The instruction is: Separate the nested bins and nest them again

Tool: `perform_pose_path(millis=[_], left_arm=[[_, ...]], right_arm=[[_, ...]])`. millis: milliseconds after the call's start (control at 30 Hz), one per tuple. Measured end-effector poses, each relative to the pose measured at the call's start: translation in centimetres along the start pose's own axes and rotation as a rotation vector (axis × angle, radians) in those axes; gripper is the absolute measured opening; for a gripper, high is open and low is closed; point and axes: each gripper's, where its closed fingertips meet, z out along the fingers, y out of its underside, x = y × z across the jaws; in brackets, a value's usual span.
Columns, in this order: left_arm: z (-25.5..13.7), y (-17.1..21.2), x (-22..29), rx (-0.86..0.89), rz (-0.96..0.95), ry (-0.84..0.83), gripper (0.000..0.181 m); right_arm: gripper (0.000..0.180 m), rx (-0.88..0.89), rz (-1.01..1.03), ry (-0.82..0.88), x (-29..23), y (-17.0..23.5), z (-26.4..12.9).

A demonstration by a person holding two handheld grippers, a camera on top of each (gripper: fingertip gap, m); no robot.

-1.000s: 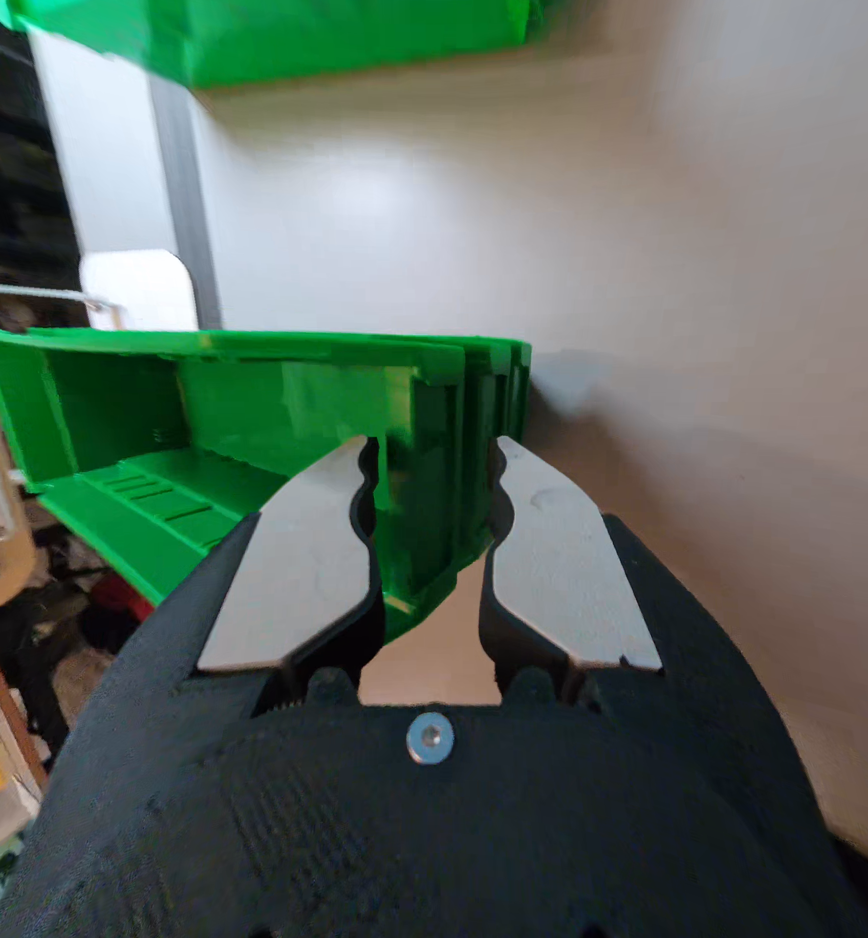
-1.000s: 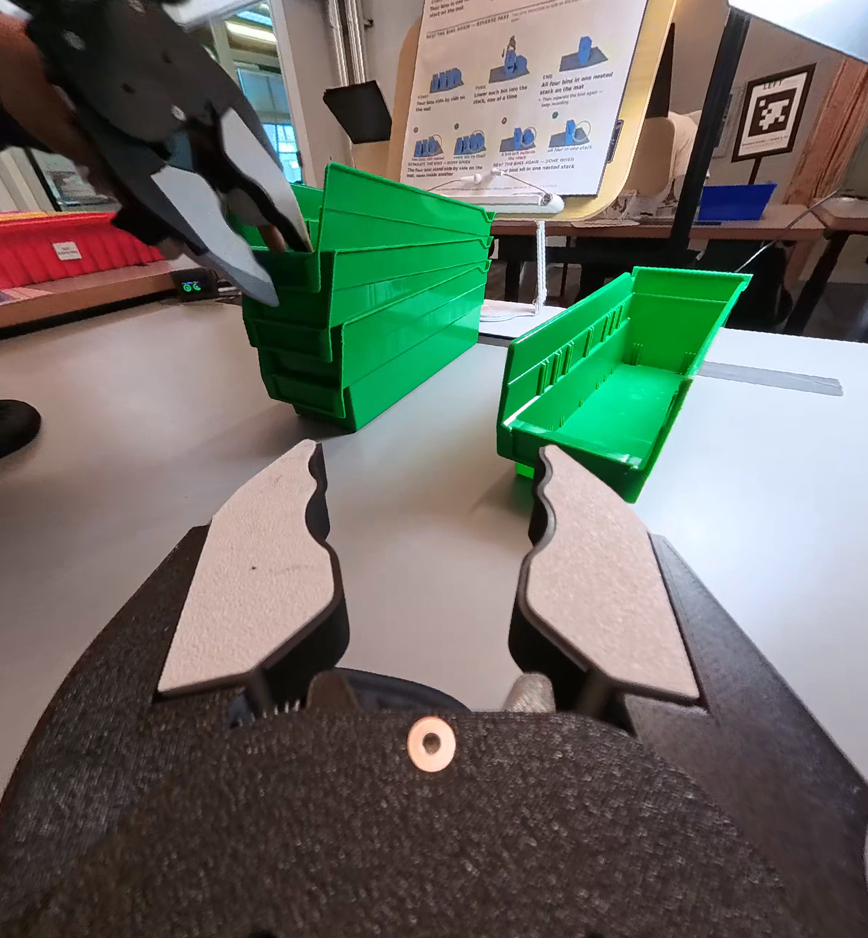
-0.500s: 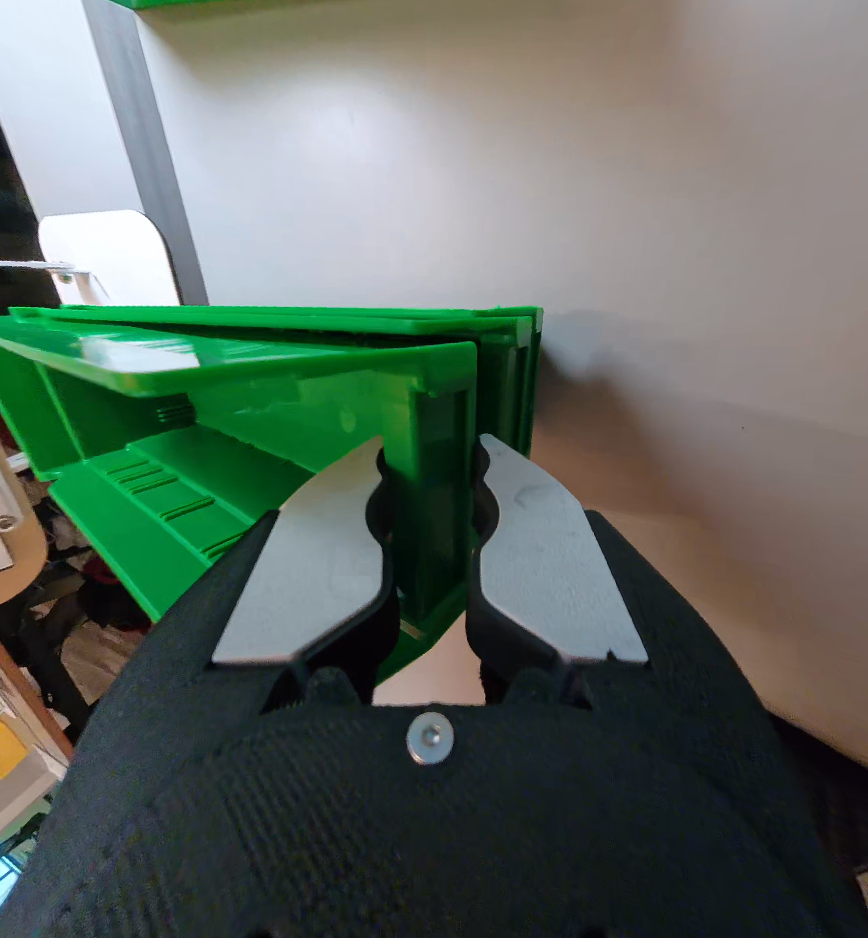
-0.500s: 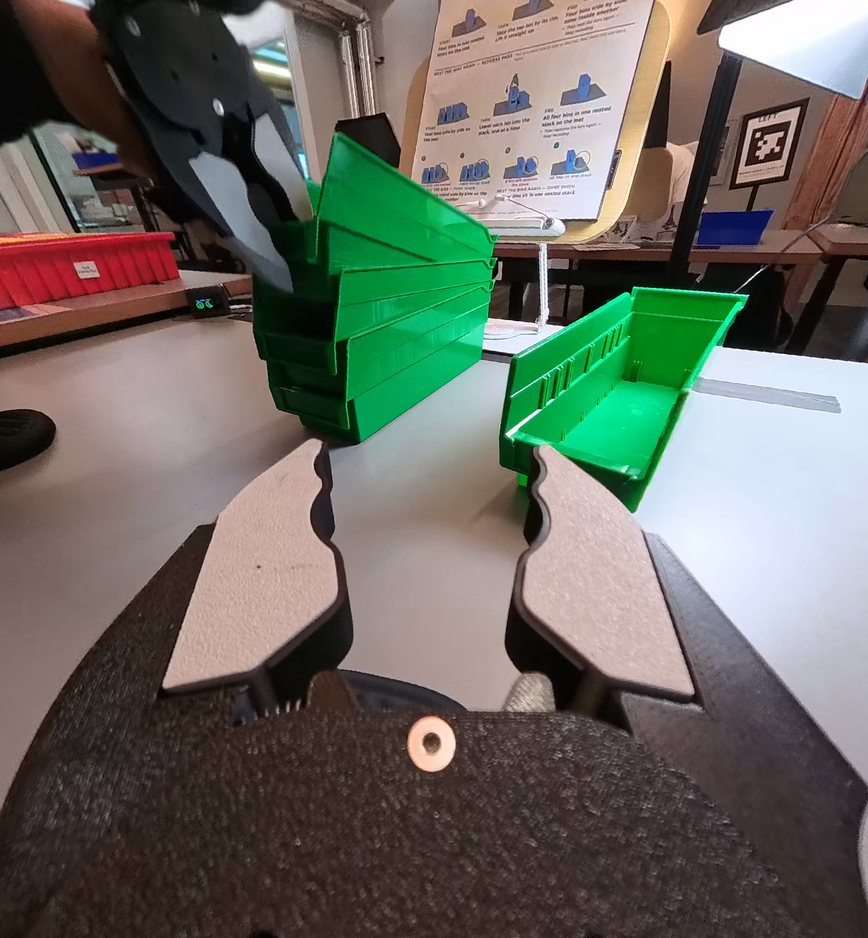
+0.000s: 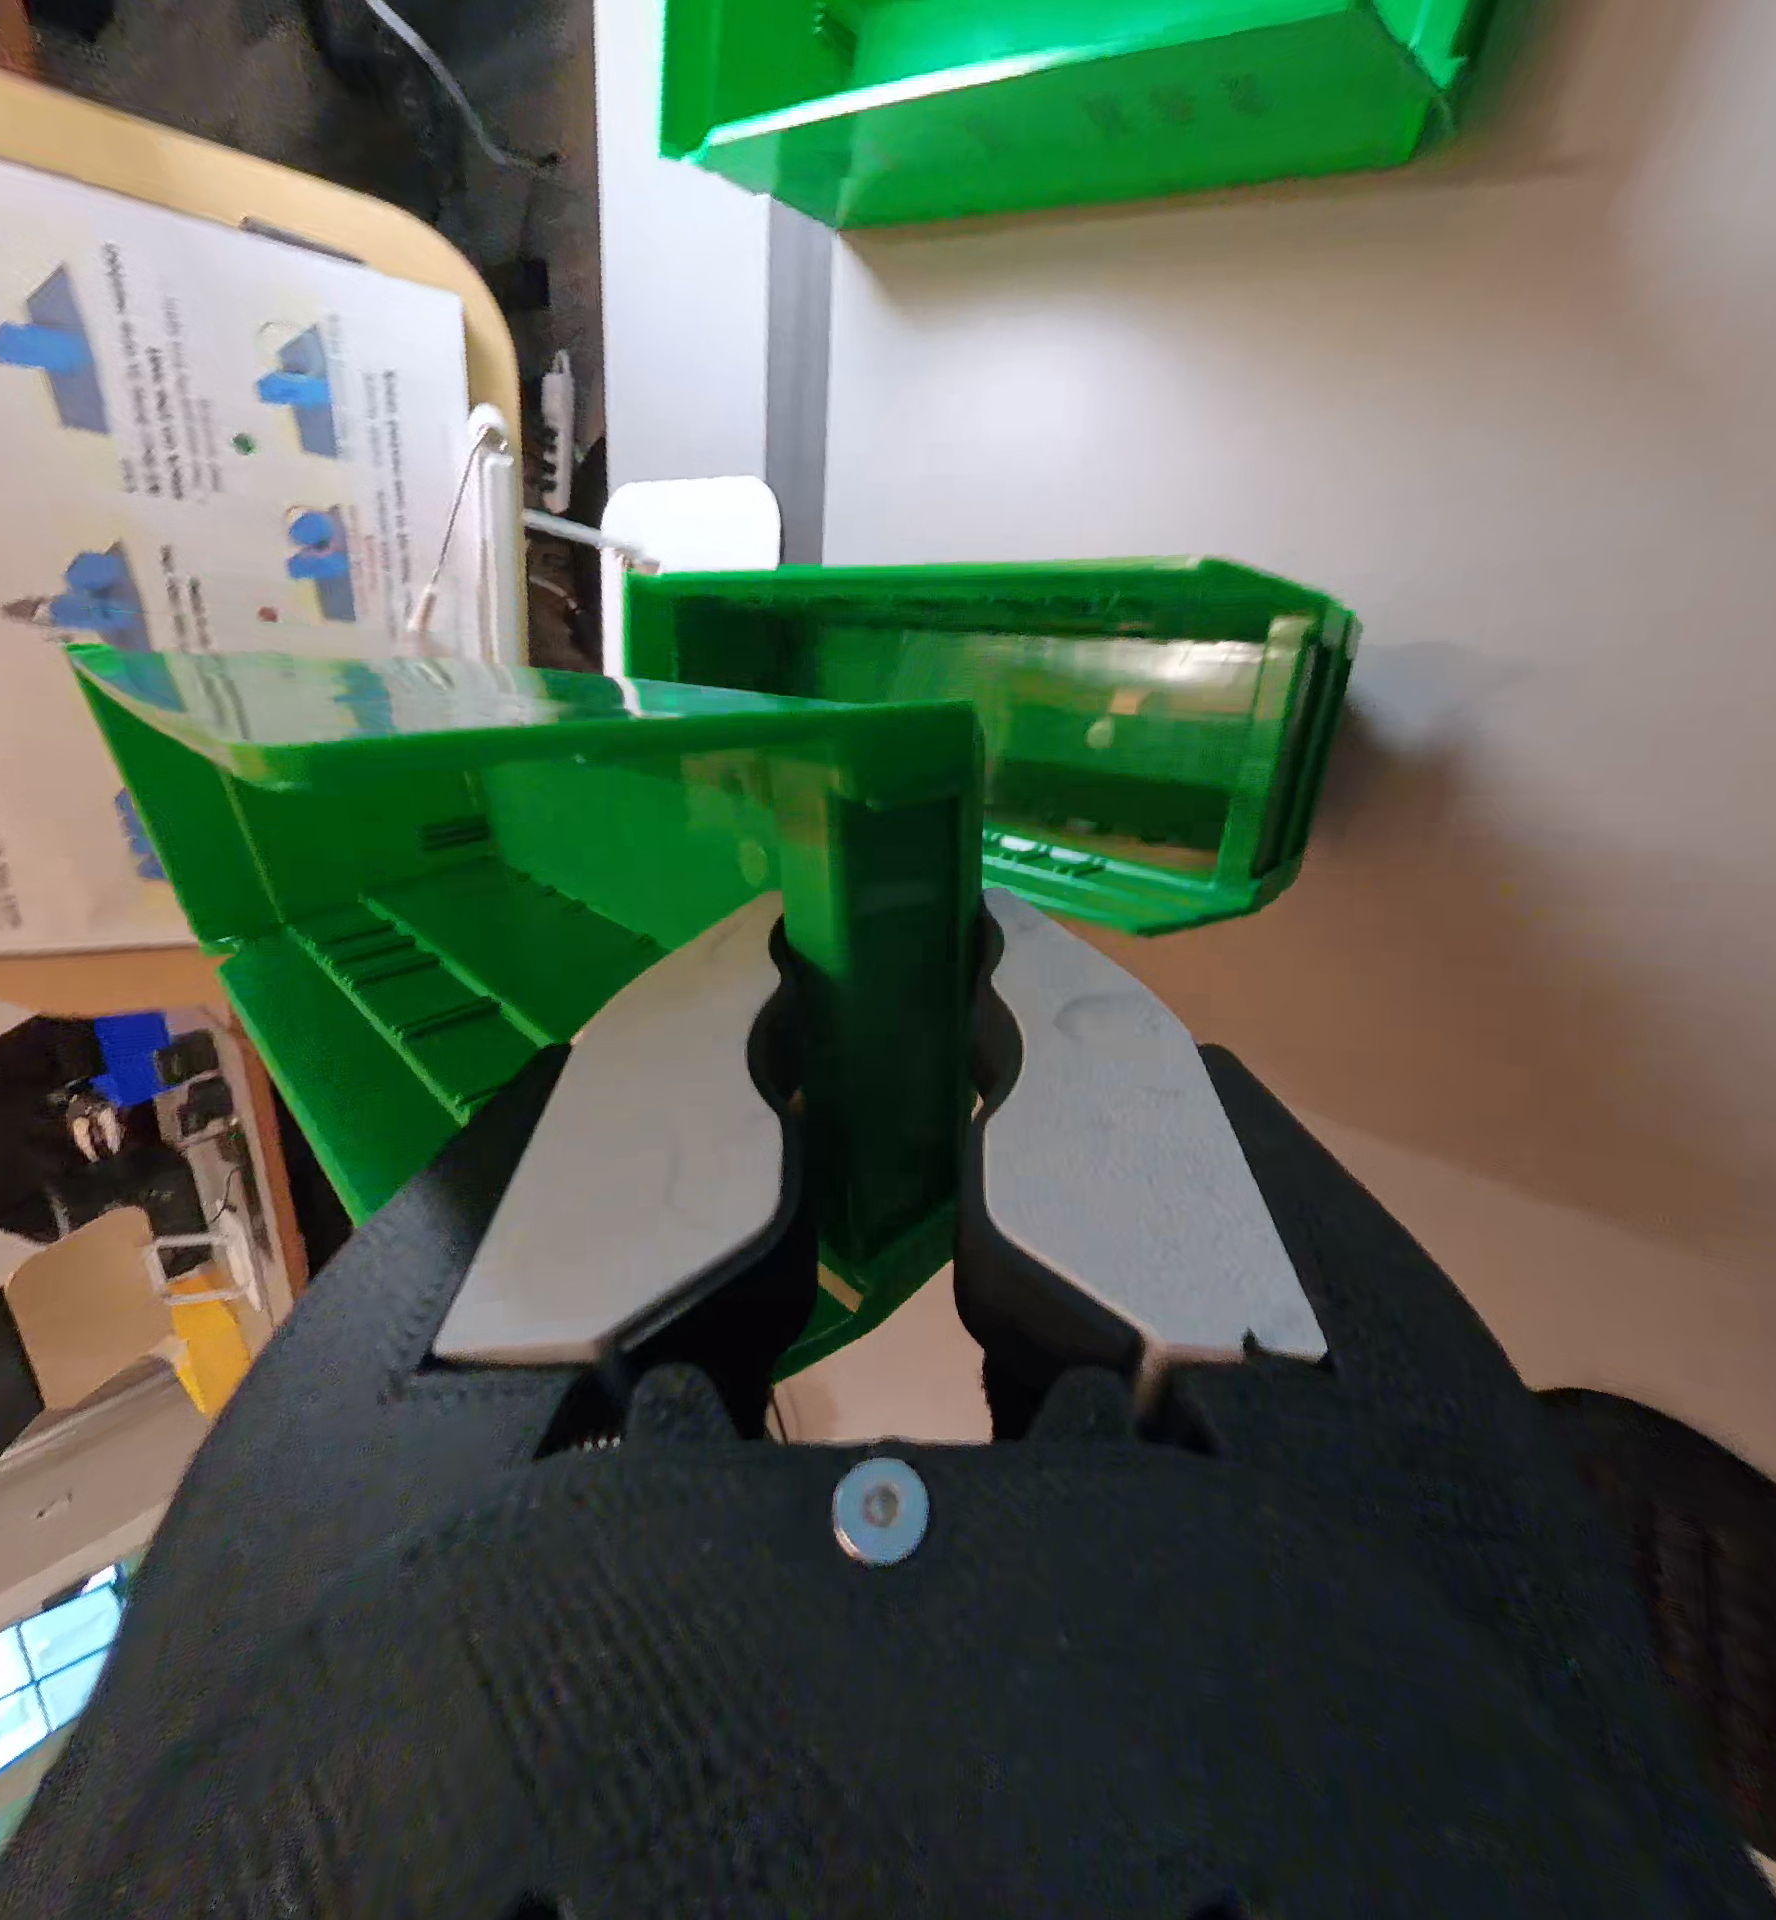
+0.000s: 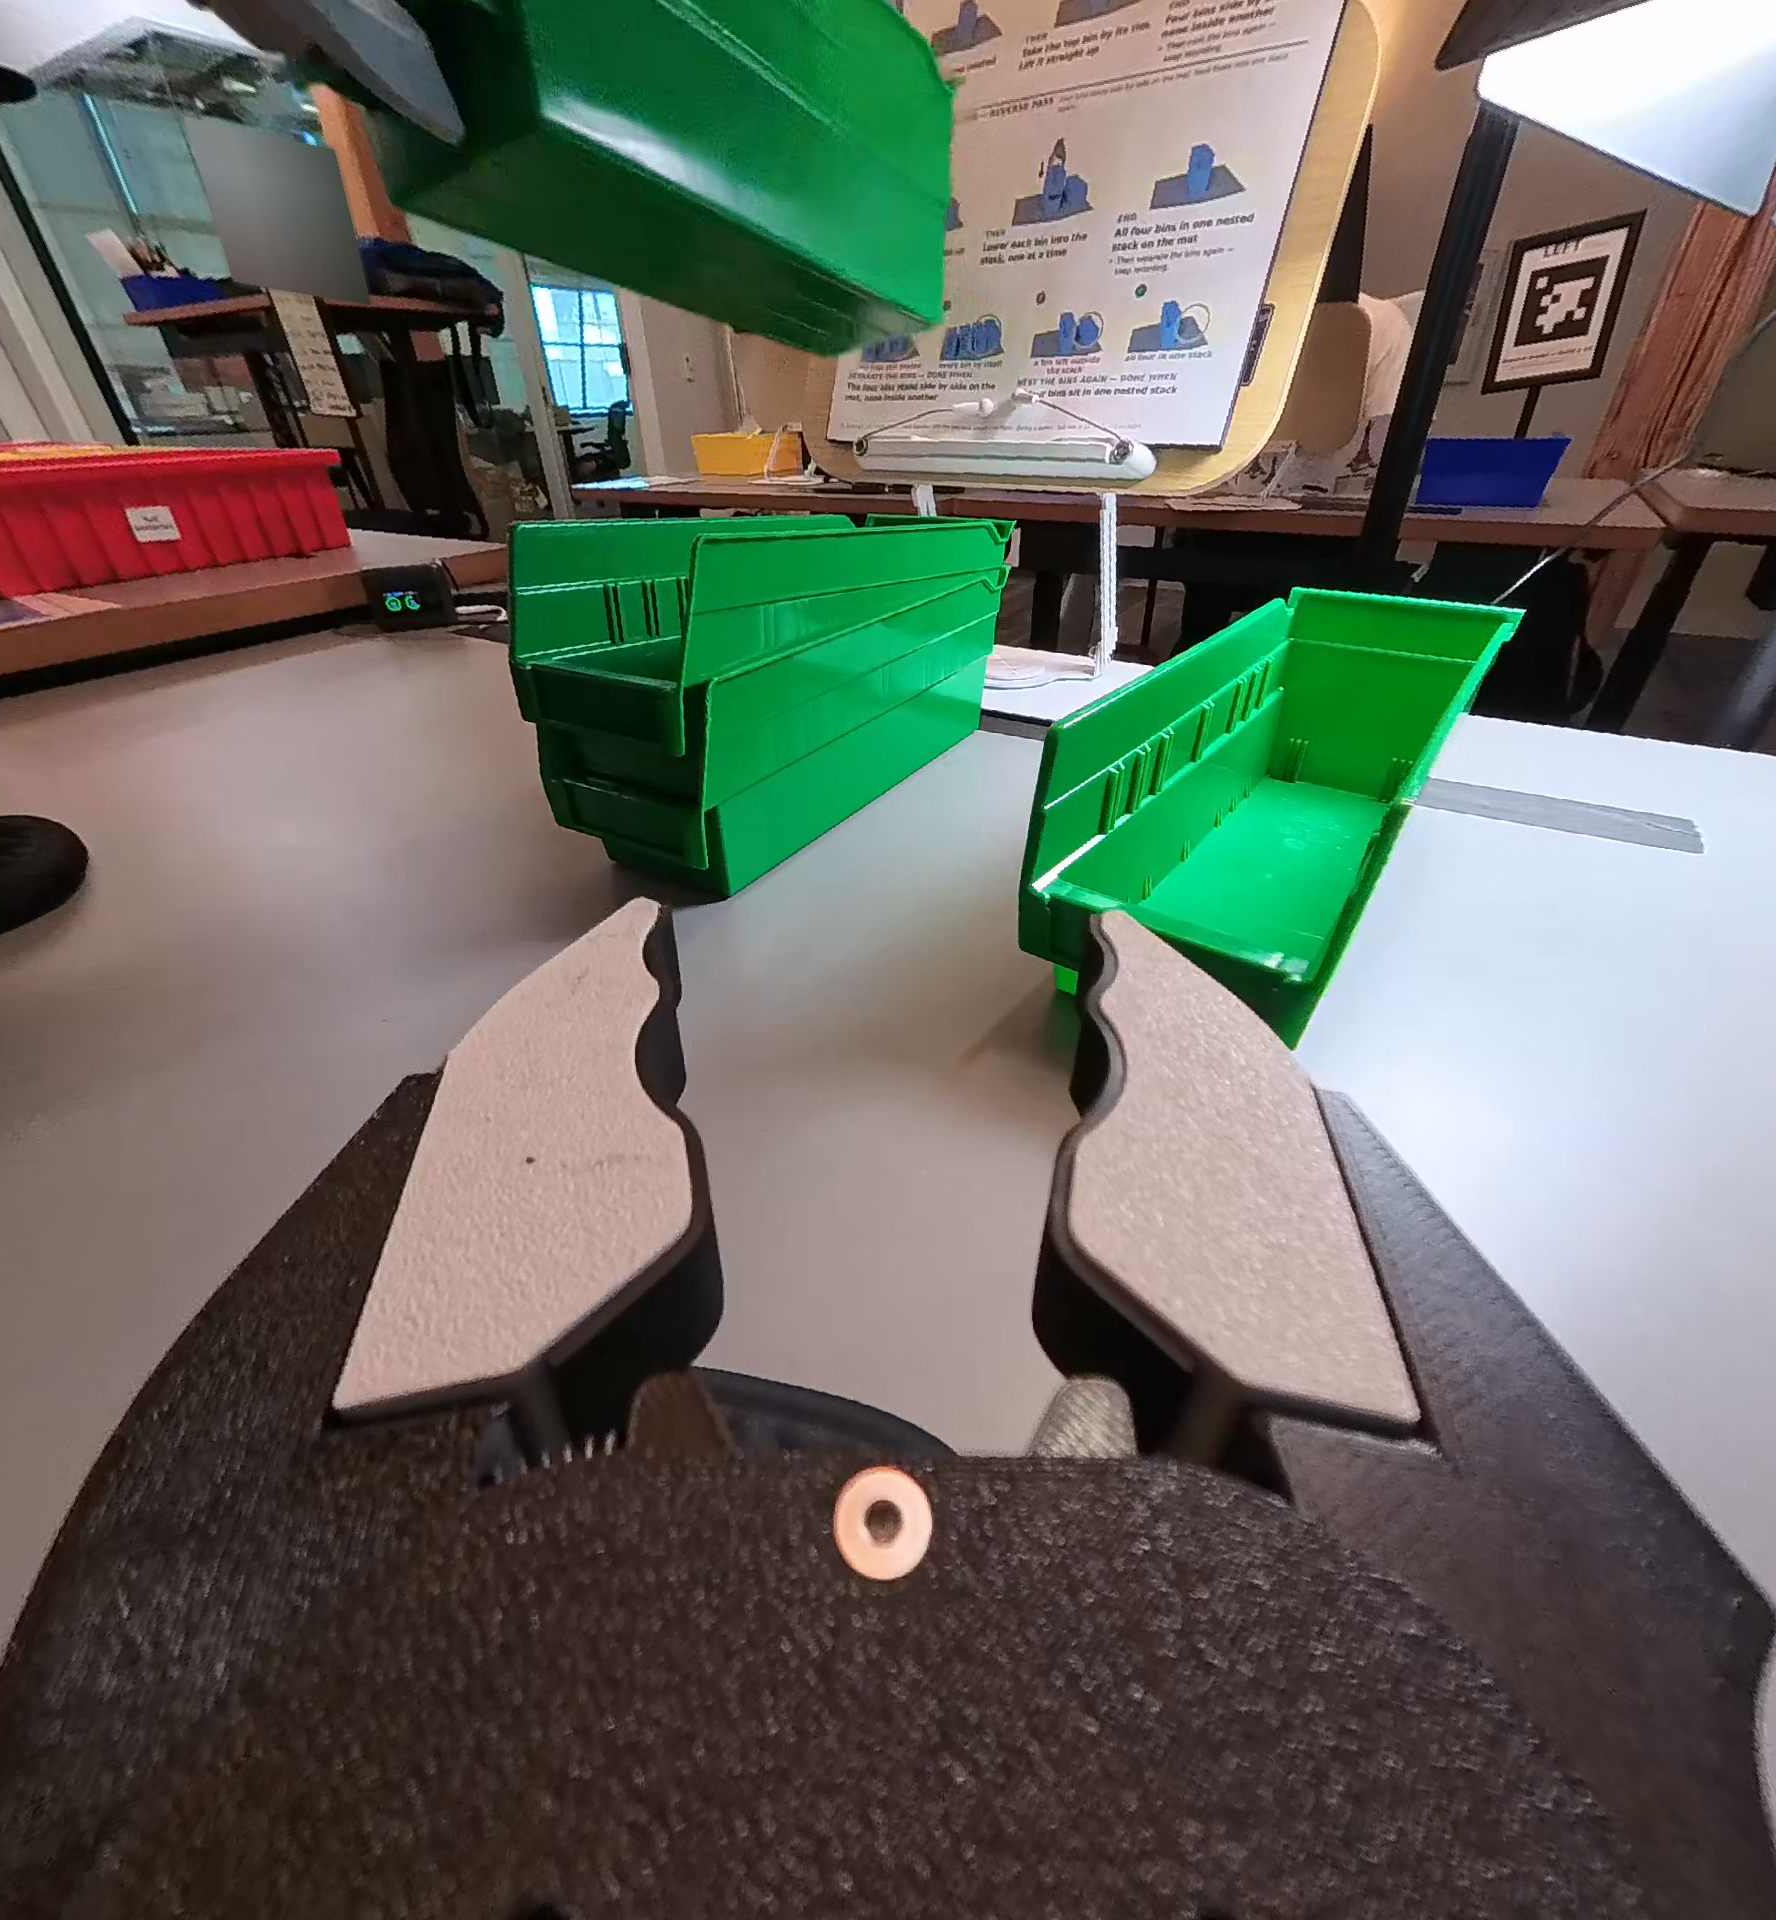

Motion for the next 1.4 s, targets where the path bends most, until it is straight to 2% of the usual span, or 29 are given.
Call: perform_pose_path(millis=[33,167,367,667,833,1100,1400], left_arm=[[-0.1,0.9,-0.3,-0.012,-0.007,-0.014,0.029],[1.3,5.4,0.1,-0.07,-0.032,-0.028,0.029],[5.3,11.7,3.4,-0.12,-0.064,0.024,0.029],[10.8,18.1,8.5,-0.133,-0.064,0.066,0.029],[12.4,19.9,10.3,-0.131,-0.002,0.03,0.029],[13.6,20.5,11.8,-0.071,0.037,-0.016,0.029],[14.9,21.5,12.9,-0.045,-0.016,0.014,0.029]], right_arm=[[0.073,0.001,0.0,0.0,0.0,0.0,0.0],[0.073,-0.005,0.003,-0.001,0.0,0.1,0.1],[0.072,-0.032,-0.007,0.001,-0.1,0.5,0.3],[0.071,-0.073,-0.018,0.007,-0.1,1.0,0.8],[0.071,-0.082,-0.019,0.007,-0.1,1.1,0.9],[0.071,-0.08,-0.018,0.011,-0.1,1.1,0.8],[0.071,-0.08,-0.015,0.012,-0.1,1.1,0.8]])
